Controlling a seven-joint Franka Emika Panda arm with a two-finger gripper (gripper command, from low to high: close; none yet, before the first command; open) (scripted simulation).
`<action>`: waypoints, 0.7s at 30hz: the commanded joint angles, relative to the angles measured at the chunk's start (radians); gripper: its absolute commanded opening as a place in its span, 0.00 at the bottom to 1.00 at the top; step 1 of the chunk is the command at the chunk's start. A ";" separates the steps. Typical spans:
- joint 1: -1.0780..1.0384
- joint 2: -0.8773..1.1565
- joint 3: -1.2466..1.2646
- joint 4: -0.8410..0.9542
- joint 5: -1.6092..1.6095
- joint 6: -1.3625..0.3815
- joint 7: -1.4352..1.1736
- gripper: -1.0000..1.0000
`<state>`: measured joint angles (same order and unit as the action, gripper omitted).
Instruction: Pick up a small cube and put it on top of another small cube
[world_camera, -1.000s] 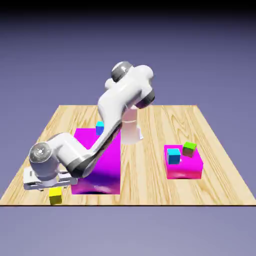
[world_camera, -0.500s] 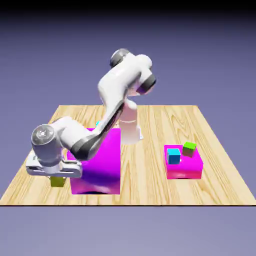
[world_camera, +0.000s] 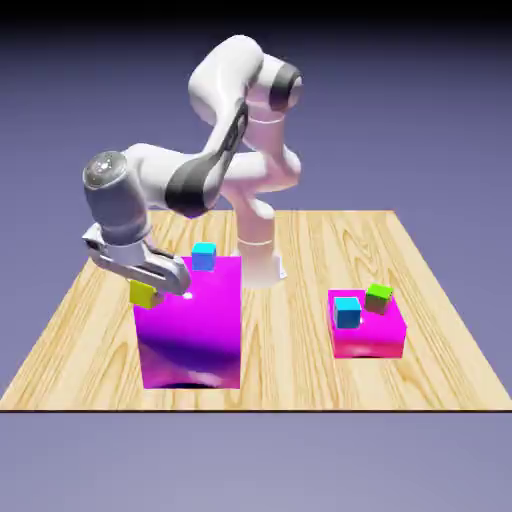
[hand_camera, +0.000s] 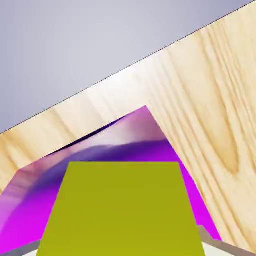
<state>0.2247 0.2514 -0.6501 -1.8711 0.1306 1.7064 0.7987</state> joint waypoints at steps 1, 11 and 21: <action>-0.028 -0.036 0.032 -0.030 -0.011 -0.015 -0.003 0.00; -0.307 -0.399 0.353 -0.325 -0.099 -0.166 -0.033 0.00; -0.365 -0.551 0.430 -0.582 -0.164 -0.024 0.067 0.00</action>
<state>-0.1399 -0.2994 -0.2204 -2.4534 -0.0309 1.6821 0.8652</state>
